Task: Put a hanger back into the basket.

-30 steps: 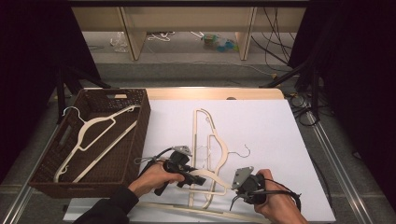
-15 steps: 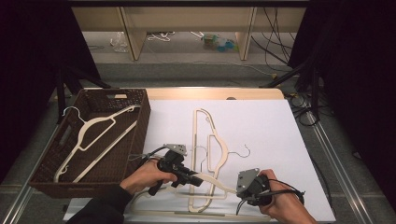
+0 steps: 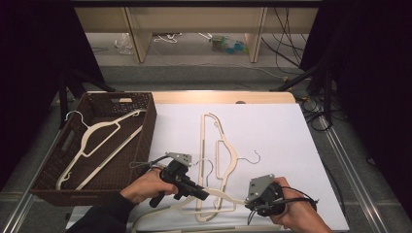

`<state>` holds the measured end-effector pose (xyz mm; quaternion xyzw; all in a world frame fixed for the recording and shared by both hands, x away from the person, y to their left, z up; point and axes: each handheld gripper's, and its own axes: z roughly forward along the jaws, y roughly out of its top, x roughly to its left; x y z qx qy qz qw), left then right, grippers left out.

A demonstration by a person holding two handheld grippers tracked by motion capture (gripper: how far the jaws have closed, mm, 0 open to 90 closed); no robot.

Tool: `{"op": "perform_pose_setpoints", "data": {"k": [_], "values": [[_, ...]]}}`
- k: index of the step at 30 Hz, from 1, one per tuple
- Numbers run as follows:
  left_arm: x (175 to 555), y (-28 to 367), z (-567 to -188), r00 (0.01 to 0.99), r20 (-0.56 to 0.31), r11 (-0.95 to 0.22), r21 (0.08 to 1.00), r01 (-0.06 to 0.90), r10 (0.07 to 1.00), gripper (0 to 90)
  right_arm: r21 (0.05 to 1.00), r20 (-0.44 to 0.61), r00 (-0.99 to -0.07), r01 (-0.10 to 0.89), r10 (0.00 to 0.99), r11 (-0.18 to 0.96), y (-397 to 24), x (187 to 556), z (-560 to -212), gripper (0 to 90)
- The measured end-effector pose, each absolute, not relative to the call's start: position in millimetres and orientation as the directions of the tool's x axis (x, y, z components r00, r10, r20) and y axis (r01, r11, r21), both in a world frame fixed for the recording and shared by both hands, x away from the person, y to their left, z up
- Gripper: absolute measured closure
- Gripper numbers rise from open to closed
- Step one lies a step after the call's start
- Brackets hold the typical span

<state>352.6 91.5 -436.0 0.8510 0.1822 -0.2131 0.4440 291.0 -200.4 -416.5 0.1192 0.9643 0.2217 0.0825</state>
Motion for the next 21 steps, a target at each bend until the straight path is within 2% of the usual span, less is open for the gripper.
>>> {"op": "perform_pose_setpoints", "data": {"k": [4,7,9,12,16,21], "values": [[344.0,88.8,-427.4,0.861,-0.490,-0.533,0.696,0.482,0.138,85.4,0.510,-0.105,-0.932,0.250,0.348,0.823,-207.2,293.8,-408.8,57.0],[340.7,88.0,-421.9,0.858,-0.486,-0.519,0.698,0.494,0.165,85.4,0.574,-0.120,-0.905,0.272,0.408,0.773,-213.3,293.9,-400.6,51.9],[342.2,89.1,-419.0,0.872,-0.450,-0.512,0.712,0.481,0.192,85.4,0.621,-0.131,-0.881,0.284,0.454,0.731,-217.9,293.0,-393.4,50.8],[343.5,92.6,-412.8,0.854,-0.458,-0.479,0.708,0.519,0.248,85.5,0.659,-0.124,-0.857,0.305,0.500,0.688,-224.8,292.0,-385.0,47.4],[352.1,101.1,-403.8,0.869,-0.392,-0.446,0.748,0.492,0.302,85.5,0.689,-0.085,-0.818,0.364,0.568,0.626,-234.5,292.1,-380.6,42.8],[359.8,115.2,-386.1,0.854,-0.377,-0.413,0.757,0.507,0.359,85.5,0.719,-0.050,-0.751,0.431,0.658,0.546,-245.3,292.4,-378.7,35.9]]}}
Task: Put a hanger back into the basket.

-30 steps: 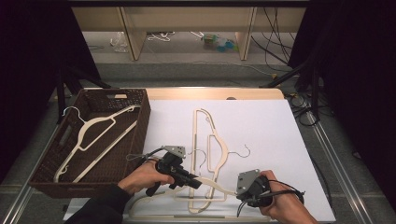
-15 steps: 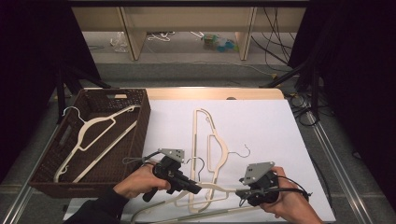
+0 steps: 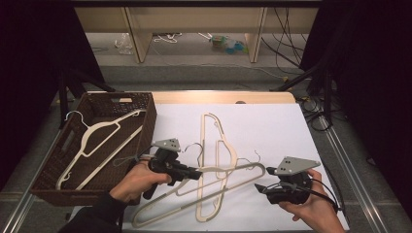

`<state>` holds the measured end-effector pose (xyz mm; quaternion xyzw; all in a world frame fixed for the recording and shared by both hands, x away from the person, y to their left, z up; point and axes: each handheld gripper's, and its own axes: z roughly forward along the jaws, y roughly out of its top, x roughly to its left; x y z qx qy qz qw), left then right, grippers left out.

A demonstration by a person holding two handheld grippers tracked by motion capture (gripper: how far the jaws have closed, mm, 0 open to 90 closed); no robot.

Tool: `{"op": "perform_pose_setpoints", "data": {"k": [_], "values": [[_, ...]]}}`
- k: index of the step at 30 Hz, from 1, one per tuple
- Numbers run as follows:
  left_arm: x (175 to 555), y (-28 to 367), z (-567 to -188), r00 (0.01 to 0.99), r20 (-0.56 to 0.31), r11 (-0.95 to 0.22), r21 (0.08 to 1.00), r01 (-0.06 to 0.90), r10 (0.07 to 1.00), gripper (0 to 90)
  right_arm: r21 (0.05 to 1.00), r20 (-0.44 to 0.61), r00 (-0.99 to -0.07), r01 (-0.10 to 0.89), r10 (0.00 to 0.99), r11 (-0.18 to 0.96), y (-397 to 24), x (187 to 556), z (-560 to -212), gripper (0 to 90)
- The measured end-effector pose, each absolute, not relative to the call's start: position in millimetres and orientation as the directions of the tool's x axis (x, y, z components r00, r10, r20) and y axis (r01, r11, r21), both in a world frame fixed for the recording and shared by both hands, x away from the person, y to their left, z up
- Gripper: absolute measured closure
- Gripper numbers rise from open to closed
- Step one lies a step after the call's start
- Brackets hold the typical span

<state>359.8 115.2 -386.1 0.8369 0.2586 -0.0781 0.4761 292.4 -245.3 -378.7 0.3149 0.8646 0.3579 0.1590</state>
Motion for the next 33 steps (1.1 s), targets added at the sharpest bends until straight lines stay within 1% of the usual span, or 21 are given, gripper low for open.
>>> {"op": "perform_pose_setpoints", "data": {"k": [2,7,10,15,16,22,23,24,25,33], "values": [[362.6,119.9,-376.3,0.845,-0.369,-0.389,0.765,0.512,0.387,85.5,0.729,-0.031,-0.732,0.449,0.681,0.516,-247.7,292.1,-380.8,33.9],[370.0,130.8,-351.1,0.832,-0.358,-0.355,0.780,0.516,0.424,85.4,0.712,-0.018,-0.734,0.467,0.679,0.525,-248.4,291.2,-388.4,33.9],[374.3,141.7,-335.4,0.816,-0.366,-0.308,0.794,0.525,0.448,85.4,0.710,-0.015,-0.736,0.469,0.677,0.526,-249.2,291.0,-389.8,33.9],[379.0,164.1,-312.0,0.788,-0.415,-0.235,0.798,0.555,0.454,85.5,0.707,-0.015,-0.734,0.472,0.678,0.527,-250.1,291.2,-392.6,34.0],[379.4,169.2,-308.0,0.781,-0.418,-0.222,0.798,0.560,0.464,85.4,0.701,-0.004,-0.730,0.485,0.683,0.523,-249.7,290.6,-392.8,34.2],[382.3,206.4,-288.1,0.749,-0.455,-0.153,0.798,0.583,0.481,85.4,0.700,-0.012,-0.731,0.481,0.682,0.529,-250.6,290.5,-394.7,34.5],[382.9,213.8,-285.3,0.741,-0.450,-0.142,0.801,0.582,0.498,85.4,0.699,-0.014,-0.731,0.481,0.682,0.529,-250.8,290.4,-395.0,34.5],[381.9,220.9,-282.3,0.731,-0.475,-0.121,0.794,0.596,0.490,85.4,0.698,-0.013,-0.730,0.483,0.683,0.529,-251.0,290.4,-395.4,34.6],[381.8,228.4,-279.7,0.726,-0.478,-0.104,0.797,0.596,0.494,85.4,0.696,-0.010,-0.729,0.486,0.684,0.529,-250.9,290.5,-396.2,34.7],[380.7,284.6,-263.7,0.665,-0.470,-0.016,0.810,0.587,0.580,85.4,0.686,-0.002,-0.734,0.493,0.679,0.535,-248.2,290.4,-398.9,34.7]]}}
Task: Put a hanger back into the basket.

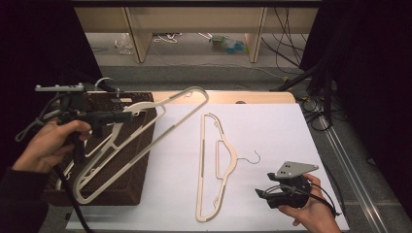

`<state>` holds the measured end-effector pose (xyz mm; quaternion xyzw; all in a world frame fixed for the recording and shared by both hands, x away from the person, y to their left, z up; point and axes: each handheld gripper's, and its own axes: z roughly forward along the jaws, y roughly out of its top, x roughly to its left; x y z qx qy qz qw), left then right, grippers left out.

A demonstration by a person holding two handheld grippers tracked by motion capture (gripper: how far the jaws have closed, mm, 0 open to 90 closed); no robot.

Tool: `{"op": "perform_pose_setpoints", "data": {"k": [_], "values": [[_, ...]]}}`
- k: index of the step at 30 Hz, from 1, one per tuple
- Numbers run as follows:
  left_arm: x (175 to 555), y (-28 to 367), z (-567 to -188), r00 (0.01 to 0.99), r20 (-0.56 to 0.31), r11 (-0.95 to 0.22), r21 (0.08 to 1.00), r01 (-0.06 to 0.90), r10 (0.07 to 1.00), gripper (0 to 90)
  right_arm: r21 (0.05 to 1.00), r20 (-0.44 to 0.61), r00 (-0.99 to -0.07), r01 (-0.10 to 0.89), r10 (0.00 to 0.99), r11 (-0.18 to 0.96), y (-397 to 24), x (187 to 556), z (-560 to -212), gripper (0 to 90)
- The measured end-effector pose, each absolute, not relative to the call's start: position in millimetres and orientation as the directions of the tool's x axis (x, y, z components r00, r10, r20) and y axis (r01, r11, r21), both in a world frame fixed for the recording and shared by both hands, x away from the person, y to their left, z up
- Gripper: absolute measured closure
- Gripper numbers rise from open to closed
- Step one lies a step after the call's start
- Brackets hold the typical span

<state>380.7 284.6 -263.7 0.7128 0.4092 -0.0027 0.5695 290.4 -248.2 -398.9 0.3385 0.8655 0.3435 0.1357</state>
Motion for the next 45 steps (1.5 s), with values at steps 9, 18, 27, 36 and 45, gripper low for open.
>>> {"op": "perform_pose_setpoints", "data": {"k": [9,18,27,36,45], "values": [[390.4,344.2,-261.8,0.573,-0.466,0.061,0.808,0.586,0.674,85.4,0.685,-0.004,-0.735,0.492,0.678,0.537,-247.8,290.6,-400.7,34.7],[404.5,379.0,-272.2,0.544,-0.449,0.058,0.806,0.589,0.709,85.4,0.679,0.000,-0.739,0.494,0.673,0.543,-246.8,291.6,-402.6,34.8],[420.2,392.2,-288.3,0.540,-0.423,0.023,0.801,0.598,0.727,85.5,0.679,0.003,-0.740,0.496,0.673,0.542,-246.9,291.6,-403.2,34.9],[430.7,409.2,-303.7,0.522,-0.407,0.023,0.804,0.594,0.750,85.4,0.680,0.006,-0.742,0.494,0.670,0.542,-245.3,291.9,-405.4,35.1],[437.4,421.4,-324.8,0.510,-0.397,0.008,0.795,0.606,0.763,85.4,0.688,0.005,-0.742,0.489,0.671,0.536,-244.0,292.2,-407.2,35.2]]}}
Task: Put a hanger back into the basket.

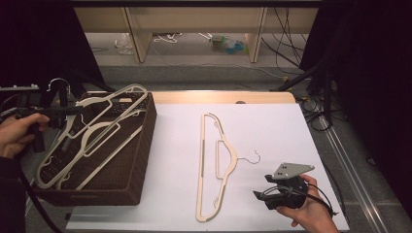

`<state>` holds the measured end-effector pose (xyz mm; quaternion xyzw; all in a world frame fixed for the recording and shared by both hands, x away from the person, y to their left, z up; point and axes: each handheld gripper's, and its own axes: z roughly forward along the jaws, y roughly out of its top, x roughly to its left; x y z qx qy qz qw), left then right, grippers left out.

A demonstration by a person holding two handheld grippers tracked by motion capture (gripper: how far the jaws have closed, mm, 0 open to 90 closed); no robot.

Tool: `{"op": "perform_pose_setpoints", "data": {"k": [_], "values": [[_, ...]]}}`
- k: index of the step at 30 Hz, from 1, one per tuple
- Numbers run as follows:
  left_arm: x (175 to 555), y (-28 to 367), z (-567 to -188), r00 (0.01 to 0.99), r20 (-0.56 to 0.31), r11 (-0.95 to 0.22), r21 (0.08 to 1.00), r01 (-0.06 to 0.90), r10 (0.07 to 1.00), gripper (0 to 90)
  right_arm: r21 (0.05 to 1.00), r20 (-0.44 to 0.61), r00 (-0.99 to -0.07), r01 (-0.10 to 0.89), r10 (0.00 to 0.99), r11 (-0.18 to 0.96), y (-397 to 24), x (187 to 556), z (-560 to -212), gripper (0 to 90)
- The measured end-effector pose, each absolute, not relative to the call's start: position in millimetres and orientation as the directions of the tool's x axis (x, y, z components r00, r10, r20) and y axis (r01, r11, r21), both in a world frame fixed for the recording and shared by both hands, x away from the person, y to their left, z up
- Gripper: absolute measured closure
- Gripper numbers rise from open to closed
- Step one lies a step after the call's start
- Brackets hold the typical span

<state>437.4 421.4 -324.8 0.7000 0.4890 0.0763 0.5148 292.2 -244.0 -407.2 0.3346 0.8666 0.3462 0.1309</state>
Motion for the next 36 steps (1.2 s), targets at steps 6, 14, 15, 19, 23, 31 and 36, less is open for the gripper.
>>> {"op": "perform_pose_setpoints", "data": {"k": [6,14,15,19,23,31,36], "values": [[440.8,418.2,-338.3,0.519,-0.407,-0.019,0.773,0.634,0.752,85.4,0.685,0.013,-0.741,0.495,0.671,0.534,-243.5,291.9,-406.9,35.2],[443.6,411.6,-357.4,0.500,-0.418,-0.038,0.738,0.674,0.758,85.0,0.672,0.015,-0.750,0.497,0.661,0.549,-243.9,292.1,-406.1,35.2],[444.0,411.7,-359.9,0.495,-0.415,-0.038,0.736,0.676,0.763,85.0,0.685,0.011,-0.745,0.491,0.666,0.538,-243.1,292.1,-407.6,35.2],[447.3,408.9,-369.3,0.462,-0.425,-0.023,0.717,0.697,0.778,84.9,0.675,0.015,-0.750,0.496,0.661,0.547,-243.7,291.9,-406.5,35.1],[452.3,403.1,-376.4,0.430,-0.381,-0.048,0.701,0.712,0.819,84.3,0.676,0.012,-0.754,0.490,0.656,0.551,-243.6,291.8,-407.0,35.0],[452.0,409.6,-399.4,0.374,-0.270,-0.112,0.662,0.741,0.887,79.2,0.674,0.011,-0.755,0.490,0.656,0.553,-243.9,292.0,-407.3,35.0],[449.5,410.6,-397.8,0.323,-0.276,-0.073,0.648,0.758,0.905,72.9,0.675,0.010,-0.751,0.493,0.660,0.550,-243.7,292.0,-407.5,34.8]]}}
